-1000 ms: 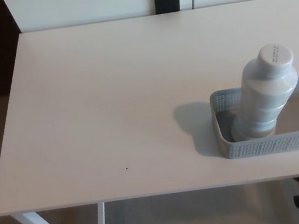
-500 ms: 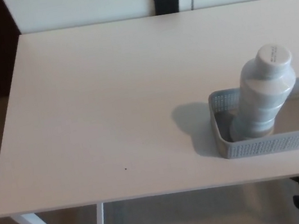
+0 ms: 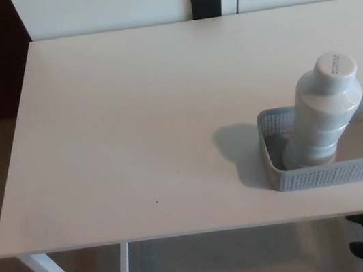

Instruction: The robot walk up to a desk on which a bottle is kept on the left hand side and a container is kept on the right hand side. The robot uses its left hand to pick up the bottle and places it in the container.

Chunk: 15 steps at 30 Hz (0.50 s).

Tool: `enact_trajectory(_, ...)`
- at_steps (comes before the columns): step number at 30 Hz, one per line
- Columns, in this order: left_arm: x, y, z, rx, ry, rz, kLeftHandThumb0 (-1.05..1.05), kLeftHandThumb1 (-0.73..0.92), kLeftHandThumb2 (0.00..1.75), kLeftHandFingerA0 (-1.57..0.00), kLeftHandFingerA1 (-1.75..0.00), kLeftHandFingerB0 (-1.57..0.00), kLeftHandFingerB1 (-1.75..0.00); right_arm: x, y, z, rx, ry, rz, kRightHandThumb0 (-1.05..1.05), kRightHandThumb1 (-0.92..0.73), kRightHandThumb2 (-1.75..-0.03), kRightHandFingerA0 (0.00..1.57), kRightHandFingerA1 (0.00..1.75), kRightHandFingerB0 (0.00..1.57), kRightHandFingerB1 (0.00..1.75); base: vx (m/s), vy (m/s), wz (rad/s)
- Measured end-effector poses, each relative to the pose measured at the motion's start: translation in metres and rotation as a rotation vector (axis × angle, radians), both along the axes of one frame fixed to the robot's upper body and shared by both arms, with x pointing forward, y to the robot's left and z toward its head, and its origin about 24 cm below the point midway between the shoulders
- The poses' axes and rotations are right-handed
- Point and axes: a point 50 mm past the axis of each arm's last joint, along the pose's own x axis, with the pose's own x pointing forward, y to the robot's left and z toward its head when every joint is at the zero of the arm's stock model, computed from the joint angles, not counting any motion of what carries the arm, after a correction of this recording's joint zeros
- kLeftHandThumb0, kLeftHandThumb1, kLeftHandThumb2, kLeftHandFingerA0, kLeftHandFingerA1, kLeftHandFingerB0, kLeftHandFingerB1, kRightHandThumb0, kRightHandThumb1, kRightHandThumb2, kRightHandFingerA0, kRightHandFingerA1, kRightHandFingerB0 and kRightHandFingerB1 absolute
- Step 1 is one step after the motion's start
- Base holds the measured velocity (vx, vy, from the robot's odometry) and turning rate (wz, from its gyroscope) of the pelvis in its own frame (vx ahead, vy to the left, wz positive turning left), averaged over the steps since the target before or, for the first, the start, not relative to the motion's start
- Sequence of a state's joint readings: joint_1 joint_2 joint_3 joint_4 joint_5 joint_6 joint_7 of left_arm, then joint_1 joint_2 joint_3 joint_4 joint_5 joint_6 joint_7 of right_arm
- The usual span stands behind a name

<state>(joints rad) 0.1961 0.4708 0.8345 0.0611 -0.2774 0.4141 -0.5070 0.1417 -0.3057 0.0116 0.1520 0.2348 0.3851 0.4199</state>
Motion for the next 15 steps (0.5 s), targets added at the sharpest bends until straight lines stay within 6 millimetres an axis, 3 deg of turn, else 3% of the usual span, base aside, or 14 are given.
enact_trajectory(1,-0.009,0.004,-0.014,-0.027,0.053,0.026,-0.06,0.61,0.64,-0.13,-0.40,-0.10,-0.16,0.000,0.000,0.000,0.000,-0.001,-0.002,1.05,-0.24,-1.73,0.00,0.00,0.00,0.00,0.00,0.000,0.00)
enact_trajectory(2,-0.018,0.006,-0.028,-0.059,0.107,0.048,-0.18,0.56,0.61,-0.14,-0.40,-0.11,-0.20,0.000,0.000,0.000,-0.003,-0.001,-0.005,1.05,-0.29,-1.71,0.00,0.37,0.00,0.30,0.00,0.000,0.00)
enact_trajectory(5,-0.035,0.009,-0.055,-0.108,0.212,0.085,-0.16,0.56,0.59,-0.13,-0.38,-0.09,-0.21,0.000,-0.001,0.000,-0.007,-0.002,-0.011,1.05,-0.28,-1.73,0.00,0.32,0.00,0.26,0.00,0.000,0.00)
enact_trajectory(6,-0.046,0.007,-0.073,-0.143,0.287,0.101,-0.17,0.54,0.59,-0.12,-0.37,-0.09,-0.22,0.000,-0.001,0.000,-0.011,-0.002,-0.017,0.90,-0.15,-1.75,0.00,0.20,0.00,0.13,0.00,0.000,0.00)
enact_trajectory(7,-0.050,0.007,-0.081,-0.156,0.317,0.106,-0.17,0.54,0.59,-0.12,-0.37,-0.09,-0.22,0.000,-0.002,0.000,-0.012,-0.001,-0.019,0.90,-0.15,-1.75,0.00,0.20,0.00,0.13,0.00,0.000,0.00)
enact_trajectory(8,-0.052,0.006,-0.083,-0.161,0.327,0.108,-0.20,0.56,0.56,-0.17,-0.35,-0.08,-0.26,0.000,-0.002,-0.001,-0.013,-0.001,-0.020,0.73,-0.12,-1.75,0.00,0.20,0.00,0.12,0.00,0.000,0.00)
enact_trajectory(9,-0.058,0.004,-0.094,-0.180,0.369,0.115,-0.29,0.52,0.68,-0.04,-0.40,-0.04,-0.22,0.000,-0.002,-0.001,-0.016,-0.001,-0.025,0.53,0.33,-1.66,0.00,0.00,0.00,0.00,0.00,0.000,0.00)
enact_trajectory(11,-0.068,-0.002,-0.115,-0.217,0.444,0.115,-0.29,0.52,0.68,-0.04,-0.40,-0.04,-0.22,0.001,-0.004,-0.001,-0.024,0.000,-0.037,0.53,0.33,-1.66,0.00,0.00,0.00,0.00,0.00,0.000,0.00)
enact_trajectory(12,-0.069,-0.004,-0.118,-0.222,0.453,0.114,-0.28,0.49,0.66,-0.06,-0.31,-0.08,-0.18,0.001,-0.004,-0.001,-0.026,0.000,-0.039,0.25,0.48,-1.59,0.00,0.00,0.00,0.00,0.00,0.000,0.00)
enact_trajectory(15,-0.074,-0.014,-0.137,-0.247,0.524,0.084,-0.32,0.49,0.55,-0.02,-0.29,-0.05,-0.25,0.003,-0.006,-0.002,-0.041,0.001,-0.056,0.25,0.52,-1.51,0.00,0.00,0.00,0.00,0.00,0.000,0.00)
